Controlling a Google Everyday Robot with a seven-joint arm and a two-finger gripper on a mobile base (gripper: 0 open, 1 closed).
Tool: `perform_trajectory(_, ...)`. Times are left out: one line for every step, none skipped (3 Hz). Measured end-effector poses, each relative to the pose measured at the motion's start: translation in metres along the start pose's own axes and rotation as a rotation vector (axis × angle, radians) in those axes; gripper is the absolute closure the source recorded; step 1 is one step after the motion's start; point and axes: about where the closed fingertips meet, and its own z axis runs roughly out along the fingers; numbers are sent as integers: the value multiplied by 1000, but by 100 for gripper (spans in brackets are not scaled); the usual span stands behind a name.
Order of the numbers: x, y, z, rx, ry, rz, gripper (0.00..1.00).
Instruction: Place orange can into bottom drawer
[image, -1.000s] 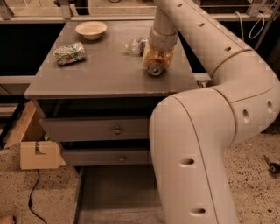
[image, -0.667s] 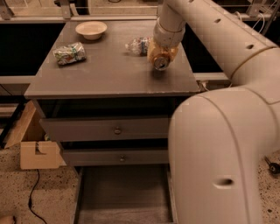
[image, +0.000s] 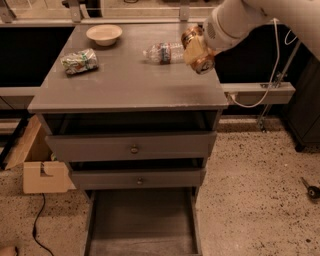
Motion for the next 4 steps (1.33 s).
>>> perform_trajectory(24, 43, 6, -190, -168, -61, 100)
perform_trajectory(16, 42, -5, -186, -209, -73, 100)
perform_trajectory(17, 43, -3, -185, -199, -73, 100)
perform_trajectory(48, 76, 4, -232, -187, -194, 100)
